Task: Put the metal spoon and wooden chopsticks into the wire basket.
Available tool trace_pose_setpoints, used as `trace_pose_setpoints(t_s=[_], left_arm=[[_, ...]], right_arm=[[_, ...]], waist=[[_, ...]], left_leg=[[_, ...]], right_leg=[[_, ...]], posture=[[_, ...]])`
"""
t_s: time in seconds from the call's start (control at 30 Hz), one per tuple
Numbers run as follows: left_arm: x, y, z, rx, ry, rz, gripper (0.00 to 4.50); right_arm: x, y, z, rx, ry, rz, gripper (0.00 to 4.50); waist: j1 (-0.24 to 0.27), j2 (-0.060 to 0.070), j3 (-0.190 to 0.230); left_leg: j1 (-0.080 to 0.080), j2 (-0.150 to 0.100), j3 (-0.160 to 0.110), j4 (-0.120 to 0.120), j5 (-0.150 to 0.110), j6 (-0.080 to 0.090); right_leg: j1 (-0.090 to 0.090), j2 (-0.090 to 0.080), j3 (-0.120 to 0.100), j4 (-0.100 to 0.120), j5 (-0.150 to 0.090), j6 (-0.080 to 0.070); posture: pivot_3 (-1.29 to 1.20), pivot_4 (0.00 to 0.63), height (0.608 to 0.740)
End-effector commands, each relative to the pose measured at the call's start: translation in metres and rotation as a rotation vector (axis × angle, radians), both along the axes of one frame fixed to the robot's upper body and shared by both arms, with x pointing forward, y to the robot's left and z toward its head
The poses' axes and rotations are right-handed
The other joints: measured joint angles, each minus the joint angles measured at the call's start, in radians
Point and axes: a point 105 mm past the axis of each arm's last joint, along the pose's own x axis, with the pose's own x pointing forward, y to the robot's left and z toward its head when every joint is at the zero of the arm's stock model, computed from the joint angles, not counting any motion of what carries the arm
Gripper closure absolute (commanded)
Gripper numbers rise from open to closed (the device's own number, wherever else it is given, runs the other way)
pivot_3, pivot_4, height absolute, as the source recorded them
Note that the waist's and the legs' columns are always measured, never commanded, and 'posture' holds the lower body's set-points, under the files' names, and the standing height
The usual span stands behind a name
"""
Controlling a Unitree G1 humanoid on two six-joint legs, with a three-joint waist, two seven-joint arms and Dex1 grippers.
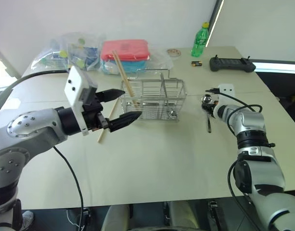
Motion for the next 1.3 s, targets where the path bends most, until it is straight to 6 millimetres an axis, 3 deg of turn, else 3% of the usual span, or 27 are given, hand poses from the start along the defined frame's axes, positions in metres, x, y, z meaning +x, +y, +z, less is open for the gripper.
trace_pose_setpoints(t_s=[0.03, 0.1, 0.4, 0.53, 0.57, 0.63, 0.67, 0.73, 0.83, 0.9, 0.97, 1.07, 1.2, 1.3], left_arm=[[-0.002, 0.000, 0.010, -0.015, -0.044, -0.005, 0.00], [-0.002, 0.000, 0.011, -0.017, -0.045, -0.005, 0.00], [0.001, 0.002, 0.013, -0.012, -0.048, -0.014, 0.00], [0.003, 0.003, 0.012, -0.010, -0.048, -0.015, 0.00], [0.003, 0.003, 0.012, -0.010, -0.049, -0.014, 0.00], [0.005, 0.005, 0.013, -0.017, -0.048, -0.008, 0.00], [0.005, 0.006, 0.012, -0.019, -0.046, 0.000, 0.00], [0.006, 0.009, 0.012, -0.018, -0.045, 0.012, 0.00], [0.008, 0.013, 0.011, -0.013, -0.045, 0.024, 0.00], [0.009, 0.014, 0.011, -0.018, -0.051, 0.034, 0.00], [0.009, 0.016, 0.012, -0.020, -0.059, 0.044, 0.00], [0.011, 0.017, 0.014, -0.025, -0.074, 0.063, 0.00], [0.010, 0.019, 0.016, -0.034, -0.081, 0.076, 0.00], [0.007, 0.021, 0.015, -0.027, -0.081, 0.085, 0.00]], right_arm=[[0.001, 0.005, 0.004, 0.012, -0.005, 0.004, 3.83], [0.000, 0.005, 0.006, 0.011, -0.008, 0.009, 4.42], [-0.004, 0.003, 0.003, -0.007, -0.002, 0.007, 4.42], [-0.003, -0.006, 0.017, -0.047, -0.055, -0.008, 4.42], [-0.001, -0.010, 0.029, -0.065, -0.098, -0.018, 4.42], [0.007, -0.013, 0.076, -0.096, -0.284, -0.005, 4.42], [0.009, -0.008, 0.110, -0.061, -0.411, 0.013, 4.42], [0.008, 0.000, 0.150, 0.007, -0.560, 0.040, 4.42], [0.001, 0.019, 0.209, 0.112, -0.768, 0.123, 4.42], [-0.009, 0.047, 0.249, 0.231, -0.905, 0.231, 4.42], [-0.018, 0.074, 0.266, 0.332, -0.960, 0.329, 4.42], [-0.024, 0.112, 0.259, 0.391, -0.939, 0.442, 4.42], [-0.030, 0.141, 0.236, 0.379, -0.903, 0.512, 4.42], [-0.031, 0.151, 0.217, 0.390, -0.867, 0.524, 4.42]], waist=[[0.000, 0.000, 0.000], [-0.001, 0.000, 0.000], [0.002, -0.001, 0.000], [0.002, -0.001, 0.000], [0.002, -0.001, 0.000], [0.004, 0.001, 0.001], [0.004, 0.002, 0.002], [0.003, 0.004, 0.004], [-0.004, 0.004, 0.004], [-0.003, 0.004, 0.004], [-0.003, 0.003, 0.004], [0.000, 0.000, 0.002], [0.008, 0.000, 0.003], [0.005, 0.000, 0.003]], left_leg=[[0.000, 0.000, 0.000, 0.000, 0.000, 0.000], [0.001, 0.000, 0.000, 0.000, 0.000, 0.000], [0.001, 0.000, 0.000, 0.000, 0.000, 0.000], [0.001, 0.000, 0.000, -0.001, 0.000, 0.000], [0.001, 0.000, 0.000, -0.001, 0.000, 0.000], [0.001, 0.000, 0.000, 0.000, 0.000, 0.000], [0.000, 0.000, 0.000, 0.000, 0.000, 0.000], [0.000, 0.000, 0.000, 0.000, 0.000, 0.000], [0.000, 0.000, 0.000, -0.002, 0.000, 0.000], [0.001, 0.001, 0.000, -0.003, 0.000, 0.000], [0.002, 0.002, 0.000, -0.006, 0.000, 0.000], [0.002, 0.003, -0.001, -0.007, 0.000, 0.000], [0.001, 0.003, -0.001, -0.005, 0.000, 0.000], [0.000, 0.002, -0.001, -0.004, 0.000, 0.000]], right_leg=[[0.000, 0.000, 0.000, 0.000, 0.000, 0.000], [0.001, 0.000, 0.000, 0.000, 0.000, 0.000], [0.002, 0.000, 0.000, 0.000, -0.001, 0.001], [0.002, 0.000, 0.000, 0.000, -0.001, 0.001], [0.002, 0.000, 0.000, 0.000, -0.001, 0.001], [0.002, 0.000, 0.000, 0.000, -0.001, 0.001], [0.001, 0.000, 0.000, -0.001, -0.001, 0.001], [0.001, 0.000, 0.000, -0.001, -0.001, 0.001], [-0.001, 0.000, 0.001, 0.000, 0.001, 0.004], [-0.002, 0.002, 0.001, 0.001, 0.001, 0.005], [-0.003, 0.003, 0.001, 0.002, 0.001, 0.005], [-0.005, 0.004, 0.001, 0.007, 0.001, 0.005], [-0.006, 0.003, 0.001, 0.009, -0.001, 0.001], [-0.006, 0.003, 0.002, 0.009, -0.001, 0.001]], posture=[[0.00, 0.150, 0.708], [0.00, 0.150, 0.708], [0.00, 0.150, 0.708], [0.00, 0.150, 0.708], [0.00, 0.150, 0.708], [0.00, 0.150, 0.708], [0.00, 0.150, 0.708], [0.00, 0.150, 0.708], [0.00, 0.150, 0.708], [0.00, 0.150, 0.708], [0.00, 0.150, 0.708], [0.00, 0.150, 0.708], [0.00, 0.150, 0.708], [0.00, 0.150, 0.708]])
